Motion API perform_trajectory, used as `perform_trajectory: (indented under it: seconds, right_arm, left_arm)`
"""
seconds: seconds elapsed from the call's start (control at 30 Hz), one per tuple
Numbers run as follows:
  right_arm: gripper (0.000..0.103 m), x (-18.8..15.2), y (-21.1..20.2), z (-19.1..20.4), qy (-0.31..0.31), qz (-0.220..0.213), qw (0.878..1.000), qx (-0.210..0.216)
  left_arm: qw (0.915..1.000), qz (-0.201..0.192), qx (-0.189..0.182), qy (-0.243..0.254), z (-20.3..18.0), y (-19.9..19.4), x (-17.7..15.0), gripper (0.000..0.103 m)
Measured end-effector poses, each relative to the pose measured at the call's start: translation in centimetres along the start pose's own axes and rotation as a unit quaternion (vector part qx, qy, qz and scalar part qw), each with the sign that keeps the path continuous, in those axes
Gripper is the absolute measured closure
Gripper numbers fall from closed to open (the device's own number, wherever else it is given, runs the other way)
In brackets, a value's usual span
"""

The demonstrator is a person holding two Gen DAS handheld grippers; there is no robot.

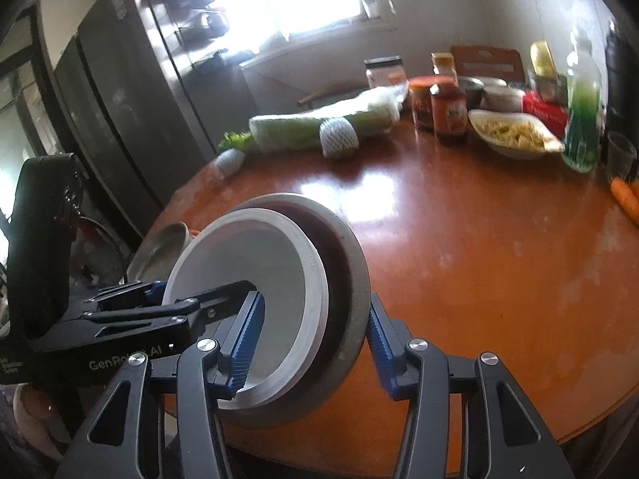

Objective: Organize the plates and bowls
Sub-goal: 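Lift the steel bowl with the cups and carry it toward the plate stack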

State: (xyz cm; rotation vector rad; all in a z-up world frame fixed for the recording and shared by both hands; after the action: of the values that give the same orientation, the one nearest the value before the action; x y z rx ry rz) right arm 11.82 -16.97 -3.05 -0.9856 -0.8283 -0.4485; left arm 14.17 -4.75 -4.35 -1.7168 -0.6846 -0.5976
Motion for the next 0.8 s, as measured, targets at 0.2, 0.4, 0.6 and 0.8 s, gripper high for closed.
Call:
perform_trajectory:
  seconds: [0.2,0.4,0.6,0.8]
  right_arm:
    - [0.051,2.2,-0.1,3.4,-0.024,-0.018,0.999,0.026]
    - [0.051,3.7,0.5,7.5,-0.054,-0.027,0.997,0.052]
    - [0.051,4.3,1.5,11.3,-0.08,-0.026,0.994,0.073]
    - [0.051,4.5,2.4,14.2,-0.099,-0.018,0.991,0.092]
  left_arm:
    - [0.9991,-0.033,0.022,-0.016,2.4,-2.8,1.5,0.047]
    - [0.9968,-0.057,0.045,-0.033,5.7,-5.5,2.3,0.047]
    - [0.9936,-0.078,0.062,-0.053,8.7,-7.9,2.6,0.047]
    - [0.9905,-0.093,0.074,-0.069,11.1,-9.5,2.7,0.047]
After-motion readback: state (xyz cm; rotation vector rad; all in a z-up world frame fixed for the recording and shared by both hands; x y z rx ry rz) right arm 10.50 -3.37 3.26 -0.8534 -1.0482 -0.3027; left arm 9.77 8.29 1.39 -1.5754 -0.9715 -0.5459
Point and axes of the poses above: each gripper's, at about its wrist camera, not at the fingertips, and y roughly the way its jaws point, z to its left, x to its top, the point moved 6 cm from there along y, roughly the way its jaws point, and after that the axes turned 8 degrees about -z, right-handed, at the moved point
